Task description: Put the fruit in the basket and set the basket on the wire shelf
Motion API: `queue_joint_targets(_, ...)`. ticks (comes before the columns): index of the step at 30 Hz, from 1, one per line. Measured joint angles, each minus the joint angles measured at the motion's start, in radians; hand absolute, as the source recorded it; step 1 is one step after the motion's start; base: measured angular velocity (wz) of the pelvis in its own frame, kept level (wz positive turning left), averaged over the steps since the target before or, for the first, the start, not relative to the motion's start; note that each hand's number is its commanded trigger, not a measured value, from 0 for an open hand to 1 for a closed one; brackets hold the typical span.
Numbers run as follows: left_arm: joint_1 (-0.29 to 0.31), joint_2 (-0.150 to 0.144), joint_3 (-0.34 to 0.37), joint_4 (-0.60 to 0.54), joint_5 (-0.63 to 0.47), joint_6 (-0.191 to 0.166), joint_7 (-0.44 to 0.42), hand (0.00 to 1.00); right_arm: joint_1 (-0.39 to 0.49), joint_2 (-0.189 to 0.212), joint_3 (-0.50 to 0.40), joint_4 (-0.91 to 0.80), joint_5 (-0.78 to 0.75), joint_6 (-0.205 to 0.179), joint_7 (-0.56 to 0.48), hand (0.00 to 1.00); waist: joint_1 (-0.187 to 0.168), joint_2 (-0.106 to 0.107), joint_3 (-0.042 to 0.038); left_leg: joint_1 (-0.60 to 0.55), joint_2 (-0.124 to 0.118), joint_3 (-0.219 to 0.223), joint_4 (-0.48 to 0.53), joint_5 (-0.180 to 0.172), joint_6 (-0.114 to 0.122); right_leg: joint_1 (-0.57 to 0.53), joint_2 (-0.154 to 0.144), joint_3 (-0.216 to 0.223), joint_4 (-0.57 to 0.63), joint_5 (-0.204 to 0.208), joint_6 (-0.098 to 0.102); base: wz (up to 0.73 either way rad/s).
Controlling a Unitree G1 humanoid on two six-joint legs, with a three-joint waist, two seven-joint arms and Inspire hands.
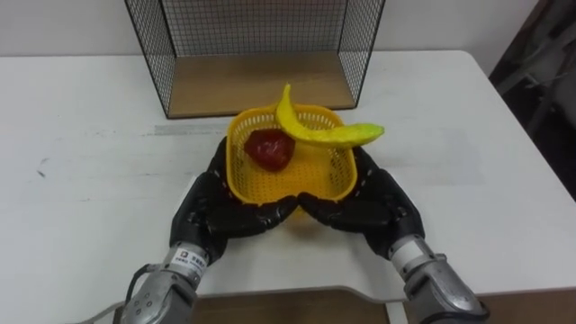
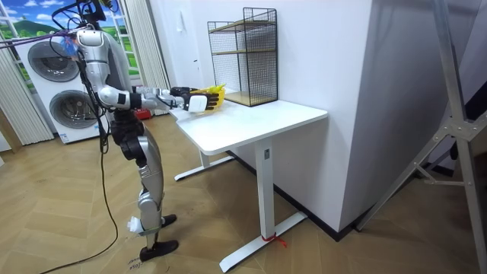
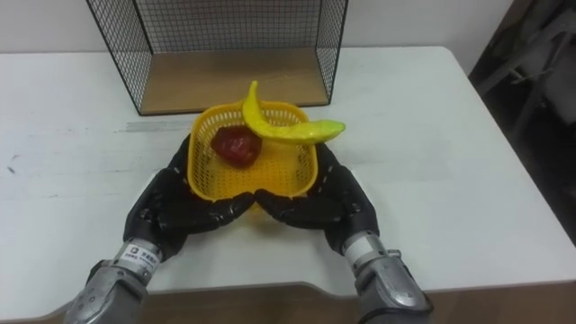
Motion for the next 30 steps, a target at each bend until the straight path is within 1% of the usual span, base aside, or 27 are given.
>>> queue_joint_targets(5, -0.006, -0.001, 0.002, -0.015, 0.001, 0.000, 0.000, 0.00, -0.005, 0.000, -0.001, -0.012, -0.002, -0.003, -0.009, 0.00, -0.001, 0.005, -0.0023, -0.007, 0.001, -0.004, 0.011, -0.001, 0.000, 0.000, 0.000, -0.007, 0.000, 0.000, 0.000, 0.03)
queue_joint_targets(8, -0.014, -0.001, 0.006, -0.016, 0.001, 0.000, 0.000, 0.00, -0.007, 0.000, -0.001, -0.030, -0.003, -0.003, -0.012, 0.00, -0.002, 0.012, -0.0025, -0.008, 0.002, -0.006, 0.014, -0.001, 0.000, 0.001, 0.001, -0.009, 0.000, 0.000, -0.001, 0.01)
queue_joint_targets(13, -0.023, -0.001, 0.008, -0.019, 0.001, 0.000, 0.000, 0.00, -0.009, 0.000, -0.002, -0.033, -0.003, -0.003, -0.018, 0.00, -0.002, 0.023, -0.0084, -0.006, 0.002, -0.008, 0.016, -0.001, 0.000, 0.004, 0.001, -0.012, 0.000, 0.001, -0.002, 0.00)
queue_joint_targets(15, -0.022, -0.001, 0.007, -0.019, 0.001, 0.000, 0.000, 0.00, -0.009, 0.000, -0.002, -0.033, -0.003, -0.003, -0.018, 0.00, -0.002, 0.025, -0.0085, -0.003, 0.002, -0.008, 0.016, -0.001, 0.000, 0.006, 0.001, -0.011, 0.001, 0.001, -0.002, 0.00)
queue_joint_targets(20, -0.028, -0.002, 0.009, -0.031, 0.002, 0.000, 0.000, 0.00, -0.015, -0.001, -0.005, -0.038, -0.003, -0.003, -0.018, 0.00, -0.003, 0.024, -0.0087, -0.008, 0.002, -0.008, 0.016, -0.001, 0.000, -0.004, 0.001, -0.012, 0.009, 0.001, -0.002, 0.00)
queue_joint_targets(26, -0.041, -0.001, 0.011, -0.103, 0.002, 0.000, 0.010, 0.00, -0.024, -0.001, -0.012, -0.118, -0.006, -0.004, -0.045, 0.00, -0.004, 0.021, -0.0081, -0.019, 0.003, -0.007, 0.023, -0.001, 0.001, -0.014, -0.001, -0.016, 0.018, 0.001, -0.001, 0.00)
queue_joint_targets(30, -0.047, -0.001, 0.011, -0.109, 0.002, -0.002, 0.017, 0.00, -0.034, -0.001, -0.012, -0.122, -0.010, -0.004, -0.050, 0.00, -0.003, 0.020, -0.0072, -0.016, 0.004, -0.005, 0.023, -0.001, 0.001, -0.011, -0.001, -0.018, 0.018, 0.001, -0.001, 0.00)
